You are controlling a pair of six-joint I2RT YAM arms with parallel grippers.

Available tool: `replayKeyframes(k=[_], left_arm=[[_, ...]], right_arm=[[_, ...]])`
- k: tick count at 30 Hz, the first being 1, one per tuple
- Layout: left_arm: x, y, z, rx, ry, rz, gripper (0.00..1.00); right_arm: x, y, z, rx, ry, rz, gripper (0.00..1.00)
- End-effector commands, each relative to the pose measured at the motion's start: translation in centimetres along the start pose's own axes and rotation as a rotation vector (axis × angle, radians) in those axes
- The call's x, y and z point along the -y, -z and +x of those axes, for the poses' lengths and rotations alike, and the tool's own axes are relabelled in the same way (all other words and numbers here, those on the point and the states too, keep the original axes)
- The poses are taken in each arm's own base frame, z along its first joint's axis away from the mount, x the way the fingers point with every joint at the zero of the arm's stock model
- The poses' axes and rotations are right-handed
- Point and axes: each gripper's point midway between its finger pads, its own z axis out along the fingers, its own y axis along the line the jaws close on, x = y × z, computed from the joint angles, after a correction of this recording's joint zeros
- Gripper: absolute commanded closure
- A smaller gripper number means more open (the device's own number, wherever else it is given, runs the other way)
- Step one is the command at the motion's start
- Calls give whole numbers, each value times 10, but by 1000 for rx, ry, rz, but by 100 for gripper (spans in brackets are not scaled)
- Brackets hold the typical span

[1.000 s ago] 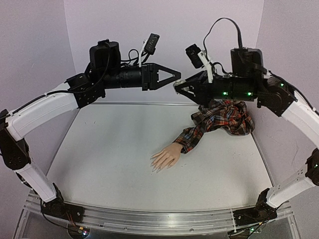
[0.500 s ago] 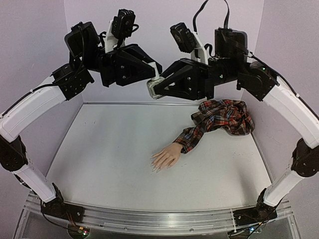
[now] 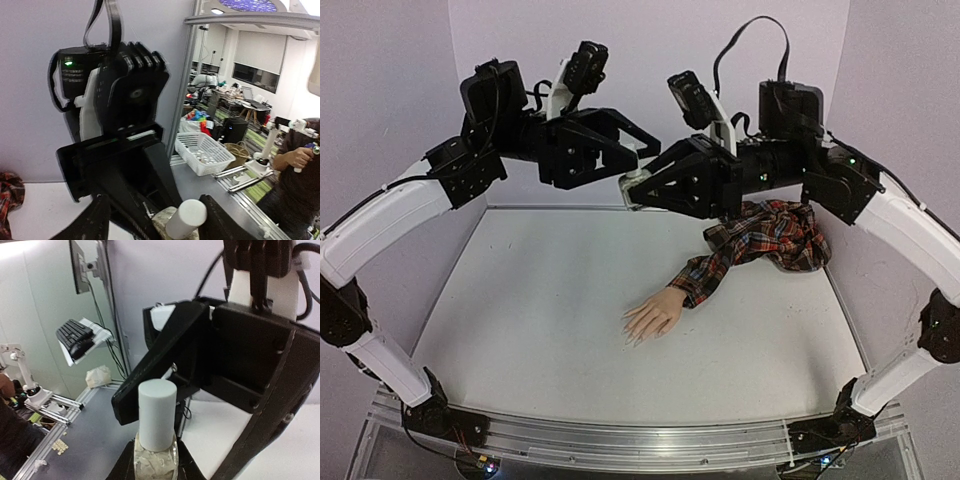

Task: Paint the nails
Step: Screw the nail polish bottle cap onto the nail polish bottle.

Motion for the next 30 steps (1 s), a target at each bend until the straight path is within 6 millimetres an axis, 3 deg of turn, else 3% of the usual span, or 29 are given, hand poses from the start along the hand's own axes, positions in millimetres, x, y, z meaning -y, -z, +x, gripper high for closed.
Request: replayKeyframes(k=[1,5,11,18,30], left_arm=[[-24,22,2,32,51,-299,27],[-37,48,-8,97,74,-523,19],[-69,71,-17,198,199,-743,18],[-96,61,-16,224,238,-737,21],[-123,42,8,160,301,-709,36]], right_arm=[[9,32,-18,73,143,250,100],[31,54,-2,26,126,460,100],[72,75,17,-53,107,713,100],[100,73,17,-83,100,830,100],[116,70,24,-126,110,888,100]])
